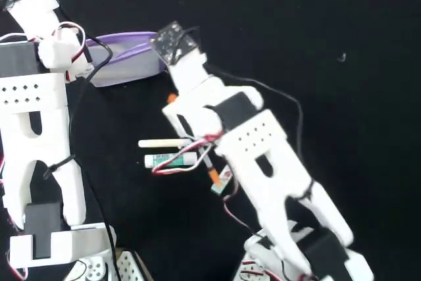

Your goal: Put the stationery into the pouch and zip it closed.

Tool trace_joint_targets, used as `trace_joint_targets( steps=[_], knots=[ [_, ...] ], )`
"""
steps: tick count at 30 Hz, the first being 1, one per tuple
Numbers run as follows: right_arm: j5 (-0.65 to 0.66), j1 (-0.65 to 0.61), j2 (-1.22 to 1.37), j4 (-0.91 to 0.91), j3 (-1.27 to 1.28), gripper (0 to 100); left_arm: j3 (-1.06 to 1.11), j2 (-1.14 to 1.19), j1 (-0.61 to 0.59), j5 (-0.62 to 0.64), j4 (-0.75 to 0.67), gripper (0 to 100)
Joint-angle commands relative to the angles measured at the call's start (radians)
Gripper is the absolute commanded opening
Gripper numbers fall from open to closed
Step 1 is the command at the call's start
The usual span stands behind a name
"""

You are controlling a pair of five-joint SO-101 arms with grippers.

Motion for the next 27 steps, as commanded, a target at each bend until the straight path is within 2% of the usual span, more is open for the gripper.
trace_joint_targets(
  steps=[1, 8, 20, 27],
  knots=[
    [0.002, 0.018, -0.097, -0.083, -0.005, 1.1, -0.021, -0.046, 0.033, -0.009, 0.003, 3],
    [0.089, 0.015, -0.157, -0.261, -0.005, 1.1, -0.022, -0.046, 0.042, -0.009, 0.014, 3],
    [0.091, 0.011, -0.165, -0.557, -0.01, 1.1, -0.022, -0.046, 0.044, -0.009, 0.014, 3],
    [0.084, -0.012, -0.309, -0.746, 0.081, 1.1, -0.022, -0.046, 0.045, -0.009, 0.014, 3]
  ],
)
